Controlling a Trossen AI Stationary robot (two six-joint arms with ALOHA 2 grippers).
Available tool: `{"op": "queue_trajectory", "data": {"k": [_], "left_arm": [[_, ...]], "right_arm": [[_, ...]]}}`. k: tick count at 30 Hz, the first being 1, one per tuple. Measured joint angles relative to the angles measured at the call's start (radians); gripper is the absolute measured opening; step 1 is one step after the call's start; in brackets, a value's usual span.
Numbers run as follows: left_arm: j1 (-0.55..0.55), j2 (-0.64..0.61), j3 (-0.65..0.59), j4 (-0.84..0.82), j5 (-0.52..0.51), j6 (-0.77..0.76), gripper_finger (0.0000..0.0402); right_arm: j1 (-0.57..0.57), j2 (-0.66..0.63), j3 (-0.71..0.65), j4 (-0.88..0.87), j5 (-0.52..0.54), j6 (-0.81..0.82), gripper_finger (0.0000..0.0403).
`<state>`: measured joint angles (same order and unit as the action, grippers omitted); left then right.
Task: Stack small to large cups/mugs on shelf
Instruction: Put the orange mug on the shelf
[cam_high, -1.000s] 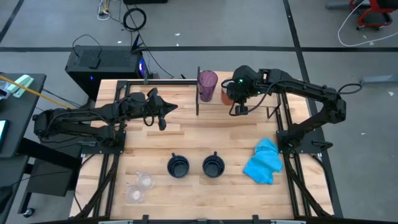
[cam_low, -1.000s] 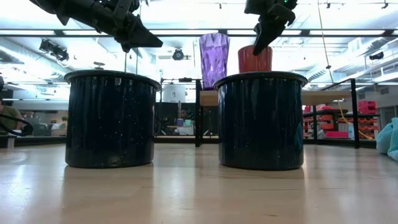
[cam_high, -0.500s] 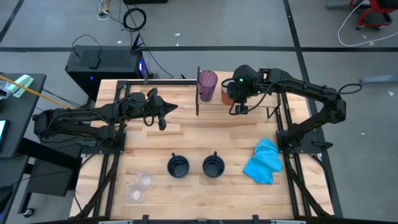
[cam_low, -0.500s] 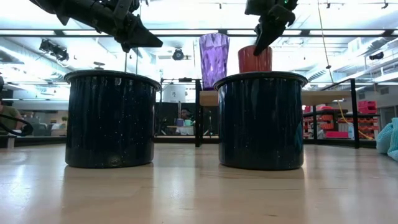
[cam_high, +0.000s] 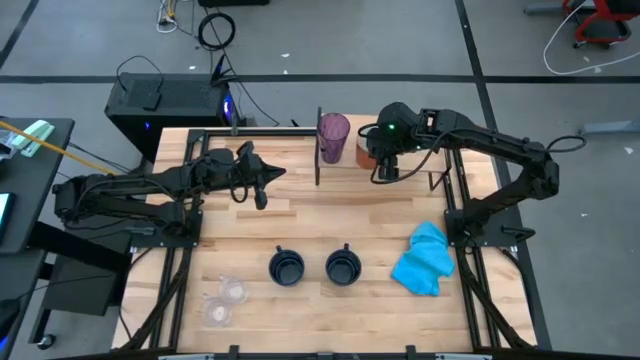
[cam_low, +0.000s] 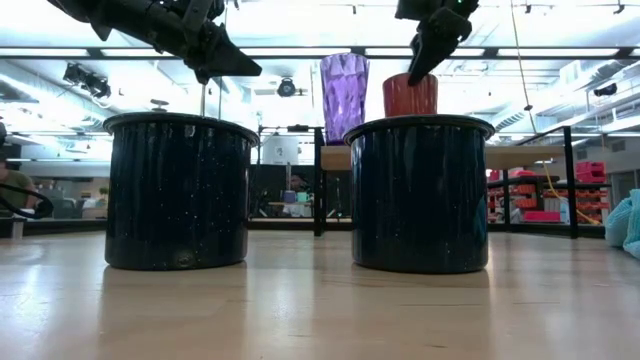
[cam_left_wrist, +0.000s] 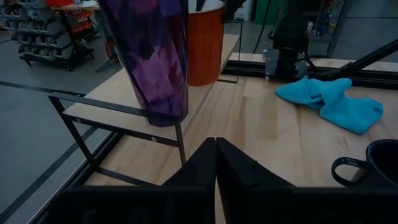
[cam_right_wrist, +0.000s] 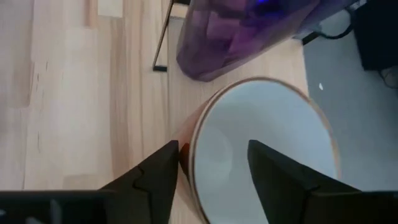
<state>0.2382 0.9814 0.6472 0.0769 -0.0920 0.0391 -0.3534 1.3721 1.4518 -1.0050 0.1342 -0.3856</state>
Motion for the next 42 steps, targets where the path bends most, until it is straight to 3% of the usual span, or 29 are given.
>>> {"op": "queue_trajectory", "data": {"k": [15,27,34,42], "left_arm": [[0.0,0.0,0.0,0.0,0.0,0.0,0.0013],[0.0,0.0,0.0,0.0,0.0,-0.002,0.0018],[0.0,0.0,0.0,0.0,0.0,-0.002,0.0014],[0.0,0.0,0.0,0.0,0.0,-0.002,0.0023]], "right_arm": [[0.0,-0.139,0.0,0.005,0.012,0.081,0.0247],[-0.087,-0.158,0.0,-0.157,0.164,0.211,0.0228],[-0.171,-0.124,-0.062,-0.136,0.164,0.229,0.0217],[-0.266,-0.105,-0.15,-0.033,0.068,0.202,0.0201]]}}
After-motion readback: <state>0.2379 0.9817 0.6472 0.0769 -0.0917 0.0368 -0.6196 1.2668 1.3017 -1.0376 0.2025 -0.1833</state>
